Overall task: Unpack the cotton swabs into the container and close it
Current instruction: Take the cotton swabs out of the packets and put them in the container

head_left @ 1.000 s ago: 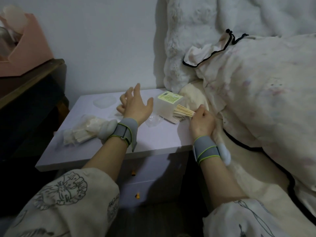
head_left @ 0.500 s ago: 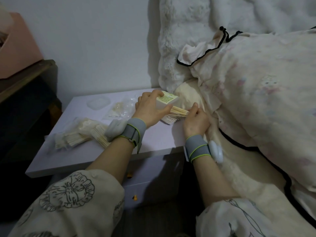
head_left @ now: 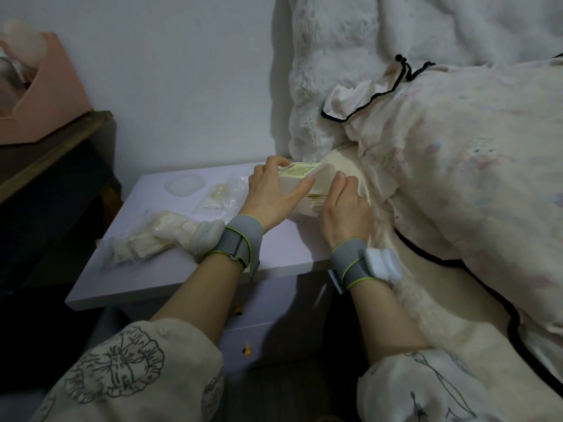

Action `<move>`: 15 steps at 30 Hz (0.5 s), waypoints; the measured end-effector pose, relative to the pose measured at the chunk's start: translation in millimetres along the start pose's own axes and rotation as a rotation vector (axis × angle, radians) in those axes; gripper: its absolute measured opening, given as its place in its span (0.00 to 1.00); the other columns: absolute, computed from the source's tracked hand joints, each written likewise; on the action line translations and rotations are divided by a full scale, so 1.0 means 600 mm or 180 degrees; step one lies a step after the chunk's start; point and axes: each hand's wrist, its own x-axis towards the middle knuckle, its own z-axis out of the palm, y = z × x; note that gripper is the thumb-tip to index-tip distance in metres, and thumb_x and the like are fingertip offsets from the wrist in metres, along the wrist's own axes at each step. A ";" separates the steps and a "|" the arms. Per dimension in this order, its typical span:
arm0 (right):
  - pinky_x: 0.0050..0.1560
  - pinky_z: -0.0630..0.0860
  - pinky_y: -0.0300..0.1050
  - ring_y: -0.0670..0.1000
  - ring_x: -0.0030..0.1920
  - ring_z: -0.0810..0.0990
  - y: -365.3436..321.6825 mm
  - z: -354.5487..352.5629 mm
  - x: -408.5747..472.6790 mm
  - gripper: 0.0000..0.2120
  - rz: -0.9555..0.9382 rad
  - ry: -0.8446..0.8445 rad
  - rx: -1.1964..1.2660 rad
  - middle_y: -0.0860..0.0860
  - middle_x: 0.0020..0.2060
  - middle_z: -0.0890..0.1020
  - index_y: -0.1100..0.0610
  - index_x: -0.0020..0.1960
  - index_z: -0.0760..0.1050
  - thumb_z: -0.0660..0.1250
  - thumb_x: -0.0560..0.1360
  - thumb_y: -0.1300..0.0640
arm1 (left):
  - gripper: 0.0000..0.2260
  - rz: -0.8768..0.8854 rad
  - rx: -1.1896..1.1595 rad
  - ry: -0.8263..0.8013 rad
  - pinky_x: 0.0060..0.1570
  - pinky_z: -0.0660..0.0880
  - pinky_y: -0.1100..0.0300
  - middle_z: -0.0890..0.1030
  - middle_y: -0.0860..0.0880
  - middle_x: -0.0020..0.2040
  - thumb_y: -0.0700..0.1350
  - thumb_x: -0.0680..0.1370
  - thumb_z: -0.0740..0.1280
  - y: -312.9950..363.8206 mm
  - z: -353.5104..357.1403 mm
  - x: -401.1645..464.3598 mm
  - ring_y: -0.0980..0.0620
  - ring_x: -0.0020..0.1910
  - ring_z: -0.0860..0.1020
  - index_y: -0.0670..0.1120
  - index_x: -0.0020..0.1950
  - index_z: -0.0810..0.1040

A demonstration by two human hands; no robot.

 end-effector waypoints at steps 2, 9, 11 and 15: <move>0.42 0.61 0.50 0.67 0.53 0.75 0.001 -0.005 -0.001 0.19 0.0006 0.0121 0.0027 0.65 0.53 0.78 0.62 0.54 0.69 0.46 0.81 0.50 | 0.21 -0.0001 0.0002 0.0007 0.63 0.64 0.58 0.67 0.46 0.64 0.56 0.75 0.65 0.000 -0.003 -0.001 0.47 0.66 0.64 0.49 0.64 0.66; 0.57 0.59 0.45 0.60 0.58 0.71 0.011 0.019 0.017 0.20 -0.0238 0.0550 0.0704 0.63 0.54 0.75 0.66 0.55 0.72 0.47 0.79 0.53 | 0.15 0.0168 -0.0159 -0.0042 0.56 0.65 0.61 0.69 0.49 0.61 0.55 0.75 0.65 0.007 -0.011 -0.011 0.48 0.63 0.67 0.53 0.58 0.66; 0.61 0.58 0.45 0.60 0.61 0.69 0.014 0.027 0.021 0.19 -0.0120 0.0364 0.0840 0.63 0.58 0.73 0.66 0.59 0.70 0.47 0.81 0.56 | 0.15 0.0269 -0.0226 -0.0037 0.57 0.67 0.60 0.69 0.50 0.59 0.55 0.75 0.66 0.010 -0.010 -0.013 0.48 0.62 0.68 0.54 0.56 0.65; 0.64 0.58 0.42 0.58 0.64 0.67 0.013 0.026 0.023 0.18 0.0083 0.0256 0.1239 0.62 0.63 0.72 0.66 0.62 0.68 0.47 0.82 0.57 | 0.16 0.0321 -0.0263 -0.0043 0.60 0.70 0.55 0.69 0.50 0.59 0.55 0.74 0.67 0.010 -0.008 -0.011 0.48 0.62 0.68 0.55 0.56 0.65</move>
